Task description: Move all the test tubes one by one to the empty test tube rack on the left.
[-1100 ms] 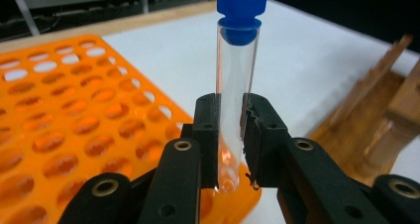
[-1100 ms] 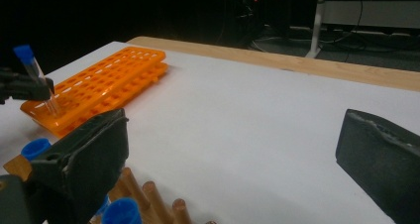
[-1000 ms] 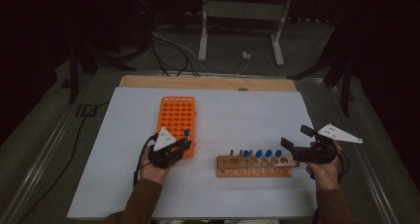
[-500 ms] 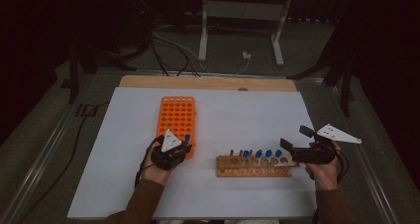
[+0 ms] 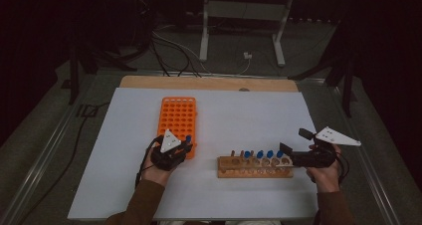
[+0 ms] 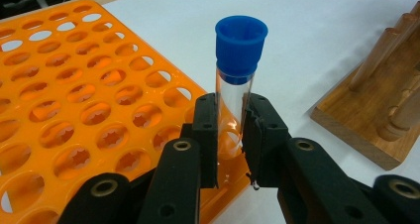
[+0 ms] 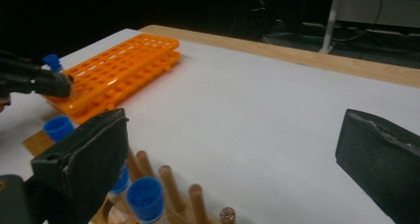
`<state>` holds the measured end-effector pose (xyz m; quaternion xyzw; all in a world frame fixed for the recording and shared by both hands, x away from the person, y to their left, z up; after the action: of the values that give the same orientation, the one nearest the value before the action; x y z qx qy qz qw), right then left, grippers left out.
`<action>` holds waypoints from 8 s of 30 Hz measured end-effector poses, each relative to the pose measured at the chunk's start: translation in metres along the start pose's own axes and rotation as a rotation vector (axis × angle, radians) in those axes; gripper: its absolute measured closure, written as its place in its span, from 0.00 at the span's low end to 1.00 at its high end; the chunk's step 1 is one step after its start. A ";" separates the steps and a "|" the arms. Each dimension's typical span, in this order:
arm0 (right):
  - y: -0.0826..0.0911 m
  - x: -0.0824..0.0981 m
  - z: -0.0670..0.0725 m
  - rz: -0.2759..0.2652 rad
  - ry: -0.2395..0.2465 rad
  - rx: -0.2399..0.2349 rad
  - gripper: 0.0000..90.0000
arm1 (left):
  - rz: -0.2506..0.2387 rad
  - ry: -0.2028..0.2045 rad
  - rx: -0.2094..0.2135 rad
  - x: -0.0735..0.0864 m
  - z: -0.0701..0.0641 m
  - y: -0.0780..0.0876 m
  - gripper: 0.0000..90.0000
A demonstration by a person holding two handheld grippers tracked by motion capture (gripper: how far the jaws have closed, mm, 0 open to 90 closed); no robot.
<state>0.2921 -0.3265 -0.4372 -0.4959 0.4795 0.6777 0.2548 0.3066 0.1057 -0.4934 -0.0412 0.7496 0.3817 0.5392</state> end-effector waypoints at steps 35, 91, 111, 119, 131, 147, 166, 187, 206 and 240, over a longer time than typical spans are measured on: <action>0.002 0.033 0.023 0.111 0.264 -0.183 0.80 | -0.233 0.154 -0.107 0.000 0.020 0.045 0.05; -0.016 -0.059 0.033 0.043 0.128 -0.165 0.85 | -0.259 0.040 -0.066 -0.043 -0.013 0.038 0.03; -0.057 -0.076 0.090 0.075 0.156 -0.257 0.85 | -0.202 -0.019 0.078 -0.081 -0.050 -0.009 0.17; -0.067 -0.076 0.106 0.086 0.159 -0.283 0.85 | -0.186 -0.055 0.090 -0.085 -0.061 -0.026 0.37; -0.071 -0.077 0.118 0.087 0.167 -0.317 0.85 | -0.186 -0.098 0.153 -0.087 -0.067 -0.034 0.84; -0.064 -0.074 0.104 0.070 0.147 -0.288 0.24 | -0.182 -0.079 0.137 -0.083 -0.061 -0.028 0.86; -0.041 -0.060 0.057 0.016 0.090 -0.161 0.00 | -0.196 -0.043 0.136 -0.069 -0.048 -0.009 0.86; -0.024 -0.042 0.030 -0.012 0.038 -0.094 0.00 | -0.214 -0.026 0.132 -0.049 -0.030 0.017 0.86; -0.014 -0.029 0.017 -0.019 0.008 -0.060 0.00 | -0.233 -0.003 0.076 -0.024 -0.007 0.044 0.86; -0.011 -0.021 0.015 -0.016 0.005 -0.054 0.00 | -0.174 0.033 -0.007 0.000 0.012 0.025 0.86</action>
<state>0.3031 -0.3054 -0.4215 -0.5082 0.4578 0.6870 0.2454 0.3039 0.1313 -0.4818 -0.1144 0.7506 0.3353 0.5578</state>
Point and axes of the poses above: each handheld gripper's, and its own axes: y roughly backward along the jaws, x roughly out of its underside, z roughly to its left, the point moved 1 cm from there along -y, roughly forward along the jaws, and after that the axes turned 12 degrees about x, right-handed, at the moved point
